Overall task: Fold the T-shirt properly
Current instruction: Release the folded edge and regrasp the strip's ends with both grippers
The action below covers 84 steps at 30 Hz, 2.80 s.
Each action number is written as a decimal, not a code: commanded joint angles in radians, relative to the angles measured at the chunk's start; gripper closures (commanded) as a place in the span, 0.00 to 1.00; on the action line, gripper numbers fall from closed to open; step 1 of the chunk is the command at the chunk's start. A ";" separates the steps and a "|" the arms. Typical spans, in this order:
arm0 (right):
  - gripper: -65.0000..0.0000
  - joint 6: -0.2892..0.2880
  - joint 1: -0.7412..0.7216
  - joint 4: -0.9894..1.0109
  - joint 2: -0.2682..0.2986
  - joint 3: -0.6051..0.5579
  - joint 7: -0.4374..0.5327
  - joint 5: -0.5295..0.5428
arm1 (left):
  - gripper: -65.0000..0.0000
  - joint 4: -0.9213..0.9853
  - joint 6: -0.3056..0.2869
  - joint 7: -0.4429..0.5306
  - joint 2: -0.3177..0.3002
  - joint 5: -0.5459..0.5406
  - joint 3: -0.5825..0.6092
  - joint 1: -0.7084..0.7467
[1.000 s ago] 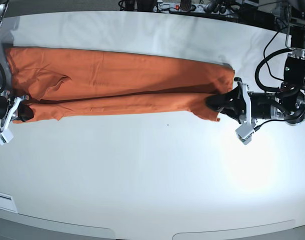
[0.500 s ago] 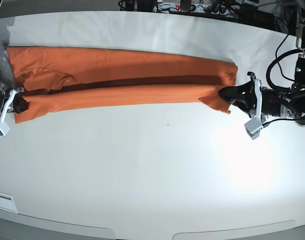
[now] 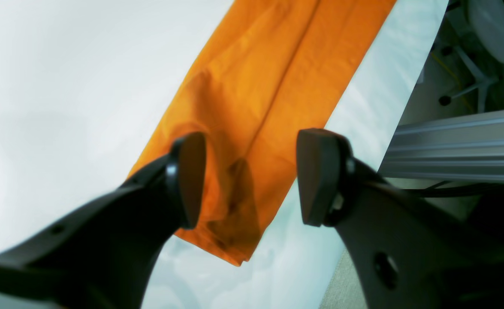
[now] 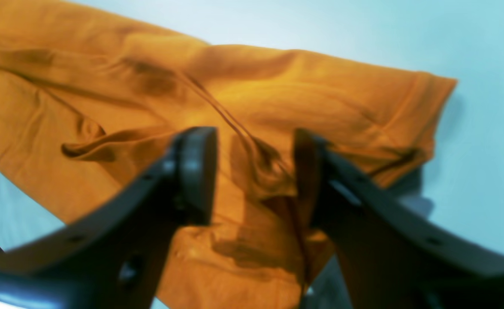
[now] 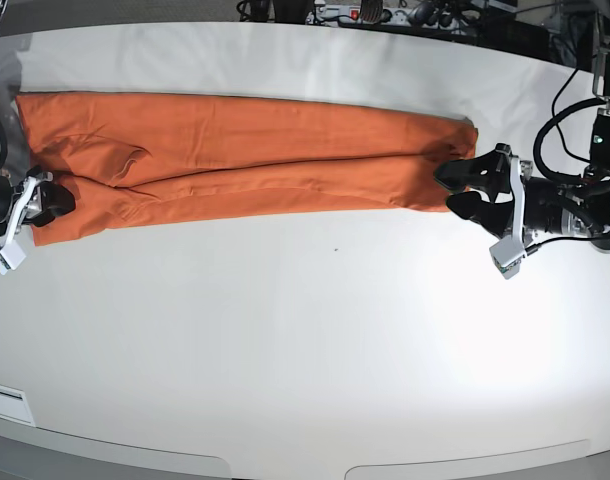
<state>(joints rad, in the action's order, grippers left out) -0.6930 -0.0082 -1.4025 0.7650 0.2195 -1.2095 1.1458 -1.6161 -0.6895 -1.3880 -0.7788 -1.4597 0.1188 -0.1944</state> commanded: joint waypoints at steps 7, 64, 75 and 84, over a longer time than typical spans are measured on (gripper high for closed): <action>0.55 -0.005 -0.019 -0.016 0.100 0.024 -0.034 0.307 | 0.45 -0.013 0.010 -0.008 -0.019 -0.024 -0.010 -0.016; 1.00 0.195 0.143 -0.016 -0.188 0.026 0.346 -0.470 | 1.00 -0.224 0.019 0.176 0.119 0.399 -0.138 0.266; 1.00 0.195 0.143 -0.016 -0.188 0.026 0.347 -0.470 | 1.00 0.011 0.009 0.399 0.120 0.685 0.027 0.192; 1.00 0.158 0.120 -0.016 -0.188 0.026 0.361 -0.474 | 1.00 0.161 0.008 0.344 0.127 0.575 0.050 0.050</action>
<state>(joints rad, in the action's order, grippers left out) -0.5423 0.1173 -1.4174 0.5632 0.2440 -0.8234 0.7013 -1.4517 -0.6922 -1.0119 -0.6315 -0.9222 0.1722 -0.1337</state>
